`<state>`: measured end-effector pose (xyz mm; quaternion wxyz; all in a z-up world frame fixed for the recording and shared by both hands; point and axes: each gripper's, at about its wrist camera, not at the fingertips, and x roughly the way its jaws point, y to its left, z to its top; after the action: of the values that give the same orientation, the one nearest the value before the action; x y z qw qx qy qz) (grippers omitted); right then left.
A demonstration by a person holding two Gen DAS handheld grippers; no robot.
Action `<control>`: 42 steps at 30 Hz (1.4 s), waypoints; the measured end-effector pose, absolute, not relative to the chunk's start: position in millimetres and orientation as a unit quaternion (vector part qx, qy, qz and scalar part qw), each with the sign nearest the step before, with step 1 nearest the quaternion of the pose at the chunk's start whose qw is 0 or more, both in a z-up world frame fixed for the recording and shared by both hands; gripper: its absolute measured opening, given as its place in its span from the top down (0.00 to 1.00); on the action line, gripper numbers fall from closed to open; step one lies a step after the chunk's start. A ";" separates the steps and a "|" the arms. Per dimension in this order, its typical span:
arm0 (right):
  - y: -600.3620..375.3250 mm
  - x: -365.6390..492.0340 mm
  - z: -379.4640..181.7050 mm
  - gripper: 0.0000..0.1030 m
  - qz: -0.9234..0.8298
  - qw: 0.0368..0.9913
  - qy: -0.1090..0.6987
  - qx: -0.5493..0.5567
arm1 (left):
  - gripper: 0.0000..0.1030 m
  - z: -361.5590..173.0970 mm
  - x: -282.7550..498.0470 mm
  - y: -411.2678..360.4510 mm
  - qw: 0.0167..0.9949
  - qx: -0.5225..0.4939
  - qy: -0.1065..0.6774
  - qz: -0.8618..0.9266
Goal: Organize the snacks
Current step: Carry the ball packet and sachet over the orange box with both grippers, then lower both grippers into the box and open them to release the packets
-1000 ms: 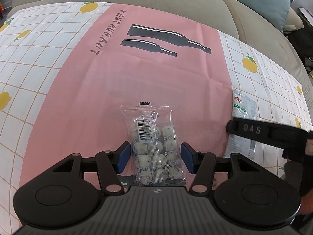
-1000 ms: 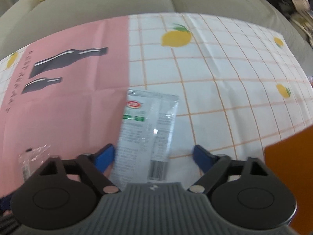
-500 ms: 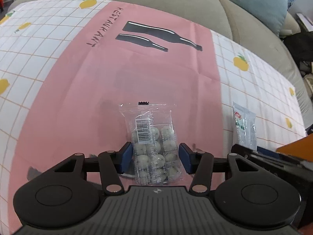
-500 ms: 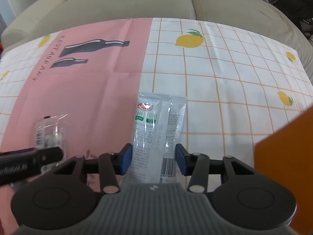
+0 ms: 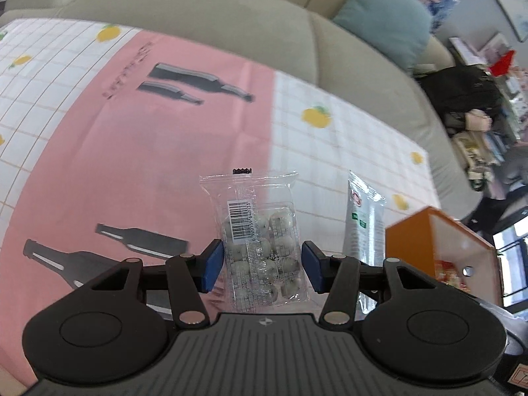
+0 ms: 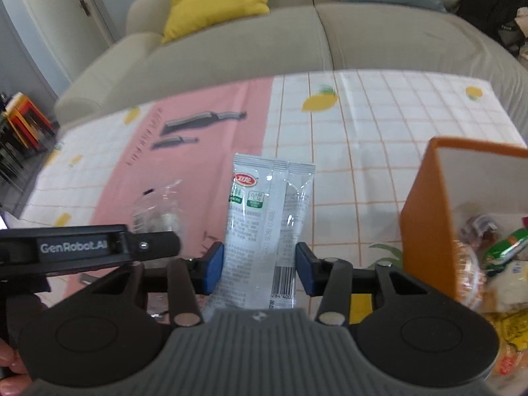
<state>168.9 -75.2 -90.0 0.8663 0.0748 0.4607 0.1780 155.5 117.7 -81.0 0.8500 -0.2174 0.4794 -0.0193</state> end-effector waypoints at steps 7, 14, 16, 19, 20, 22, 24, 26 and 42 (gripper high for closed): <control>-127.1 146.8 -49.0 0.56 0.172 0.883 0.428 0.089 | 0.43 -43.2 146.8 74.8 0.860 -0.213 0.458 -0.071; -194.9 130.1 -26.0 0.55 0.135 0.898 0.413 0.074 | 0.43 -21.3 143.8 19.5 0.860 -0.189 0.456 -0.131; -214.0 125.3 -22.7 0.56 0.121 0.901 0.411 0.066 | 0.43 -17.1 145.4 0.5 0.860 -0.179 0.455 -0.147; -240.6 120.2 -21.0 0.56 0.098 0.906 0.409 0.053 | 0.43 -13.2 148.4 -27.2 0.855 -0.167 0.459 -0.176; -248.6 118.7 -20.8 0.56 0.091 0.906 0.410 0.049 | 0.43 -13.0 149.8 -36.8 0.853 -0.163 0.461 -0.185; -264.9 117.1 -21.8 0.56 0.078 0.906 0.414 0.040 | 0.43 -14.0 153.2 -56.2 0.847 -0.151 0.467 -0.203; -280.7 118.3 -24.2 0.55 0.063 0.904 0.421 0.033 | 0.43 -17.6 156.3 -72.5 0.840 -0.139 0.476 -0.218; -296.0 119.9 -29.1 0.55 0.053 0.900 0.432 0.027 | 0.43 -22.2 158.4 -86.2 0.834 -0.127 0.486 -0.230; -328.0 156.7 -89.2 0.56 0.017 0.854 0.509 -0.110 | 0.43 -87.6 185.2 -171.8 0.784 -0.032 0.557 -0.273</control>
<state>156.7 -328.0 -89.2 0.8539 -0.1097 0.5085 0.0171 185.2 -171.8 -87.6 0.7836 -0.0315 0.5571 -0.2731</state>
